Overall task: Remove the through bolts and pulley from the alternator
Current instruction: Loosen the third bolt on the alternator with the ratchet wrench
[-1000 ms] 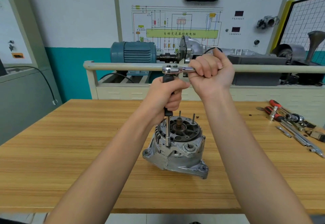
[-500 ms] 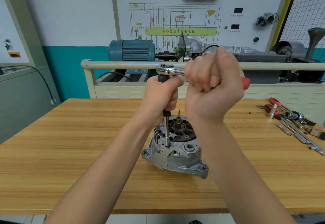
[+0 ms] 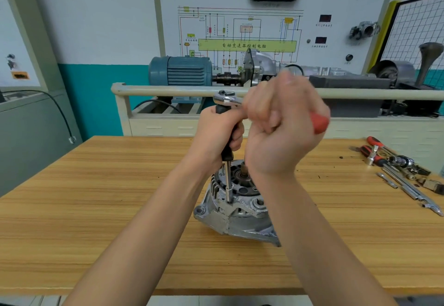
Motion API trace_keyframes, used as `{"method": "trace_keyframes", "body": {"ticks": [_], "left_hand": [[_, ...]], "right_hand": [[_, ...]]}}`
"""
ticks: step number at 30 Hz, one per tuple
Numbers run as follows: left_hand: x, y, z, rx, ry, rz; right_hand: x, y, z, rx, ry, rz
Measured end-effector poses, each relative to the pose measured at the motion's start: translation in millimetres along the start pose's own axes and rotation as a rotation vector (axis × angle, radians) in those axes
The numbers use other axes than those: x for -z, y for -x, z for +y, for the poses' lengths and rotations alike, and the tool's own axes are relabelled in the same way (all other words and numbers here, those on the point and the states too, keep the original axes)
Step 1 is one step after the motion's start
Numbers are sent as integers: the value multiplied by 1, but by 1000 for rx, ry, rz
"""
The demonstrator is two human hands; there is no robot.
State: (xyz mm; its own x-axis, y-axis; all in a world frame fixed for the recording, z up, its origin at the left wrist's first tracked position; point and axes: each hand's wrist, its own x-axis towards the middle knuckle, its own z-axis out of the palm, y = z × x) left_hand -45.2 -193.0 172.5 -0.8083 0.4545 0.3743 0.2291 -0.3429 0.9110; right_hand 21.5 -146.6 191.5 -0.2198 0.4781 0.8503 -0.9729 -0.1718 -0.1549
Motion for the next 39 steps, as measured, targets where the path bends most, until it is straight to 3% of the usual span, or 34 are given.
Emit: {"method": "trace_keyframes", "body": {"ticks": [3,6,9,12,15,21,28,31,35,39], "left_hand": [[-2,-1,-1,-51,-69,62],[0,1,-4,-35,-9,36],[6,1,-5,-30,45,-93],[12,1,-2,10,47,-259],[8,0,-1,37,10,-269],[-2,-2,-4,29,-13,-127],[-5,-2,-4,15,-19,-48],[0,-2,-4,15,10,-67],[3,-3,-5,-1,13,-78],[8,-2,-6,-8,29,-138]], "right_hand": [[-11,10,4,113,161,-30],[-1,0,3,38,11,-50],[21,-23,1,-259,-298,-12],[42,-44,8,-600,-610,166],[53,-54,19,-730,-782,302],[48,-45,8,-577,-644,337],[20,-16,0,-165,-318,67],[23,-25,1,-269,-336,68],[37,-47,7,-528,-474,207],[43,-53,15,-640,-610,276]]}}
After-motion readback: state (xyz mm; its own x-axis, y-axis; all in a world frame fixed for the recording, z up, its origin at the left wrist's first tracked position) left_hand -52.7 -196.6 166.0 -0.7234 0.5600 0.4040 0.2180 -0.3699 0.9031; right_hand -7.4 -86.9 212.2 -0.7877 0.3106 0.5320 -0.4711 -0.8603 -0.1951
